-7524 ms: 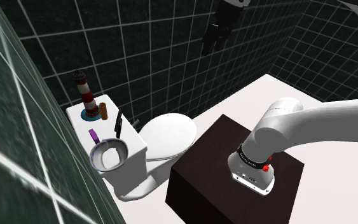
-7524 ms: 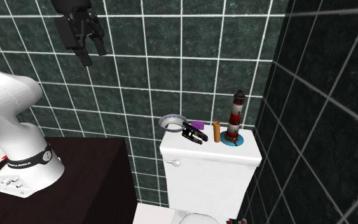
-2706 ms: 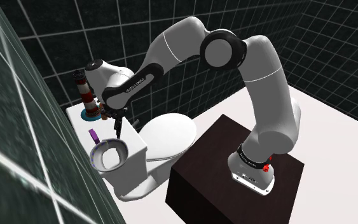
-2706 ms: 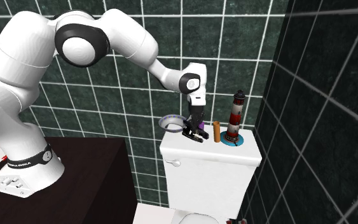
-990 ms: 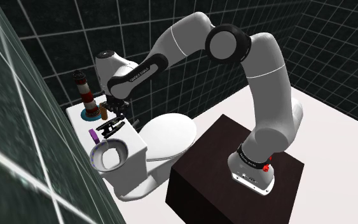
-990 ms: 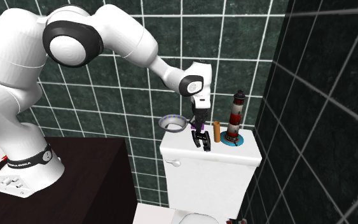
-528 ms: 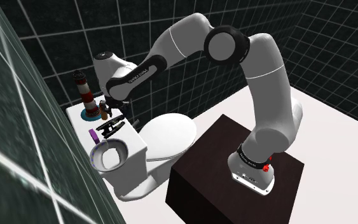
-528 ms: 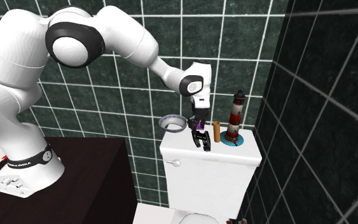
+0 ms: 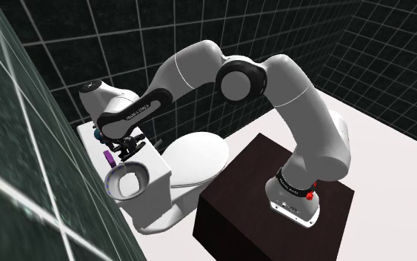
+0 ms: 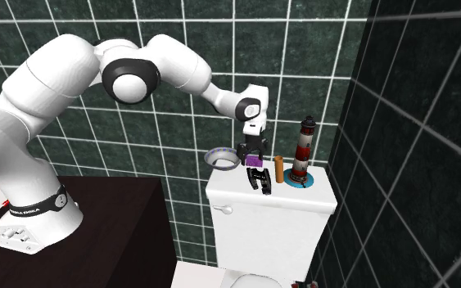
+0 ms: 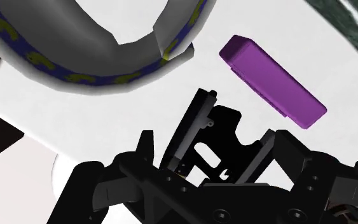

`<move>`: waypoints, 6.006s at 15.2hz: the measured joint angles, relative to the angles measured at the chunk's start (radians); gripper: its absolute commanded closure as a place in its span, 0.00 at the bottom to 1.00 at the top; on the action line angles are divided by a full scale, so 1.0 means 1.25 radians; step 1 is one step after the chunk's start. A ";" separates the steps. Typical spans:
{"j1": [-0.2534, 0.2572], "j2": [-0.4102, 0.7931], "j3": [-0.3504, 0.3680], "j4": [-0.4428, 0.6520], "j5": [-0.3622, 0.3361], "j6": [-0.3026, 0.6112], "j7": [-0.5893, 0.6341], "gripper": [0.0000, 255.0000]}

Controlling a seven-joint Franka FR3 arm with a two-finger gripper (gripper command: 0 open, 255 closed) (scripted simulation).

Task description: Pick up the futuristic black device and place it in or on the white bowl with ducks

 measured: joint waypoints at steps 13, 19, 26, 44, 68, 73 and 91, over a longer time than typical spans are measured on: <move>0.033 0.083 -0.021 0.065 -0.007 0.015 0.047 0.00; 0.034 0.084 -0.021 0.066 -0.007 0.015 0.046 1.00; 0.034 0.084 -0.021 0.067 -0.007 0.014 0.046 1.00; 0.015 -0.041 0.006 0.026 0.019 -0.073 0.036 1.00; 0.064 -0.222 0.089 -0.227 0.007 -0.036 0.285 1.00; 0.049 -0.217 0.105 -0.229 -0.034 -0.029 0.301 1.00; -0.315 -0.027 0.279 -0.069 0.239 -0.078 -0.122 0.00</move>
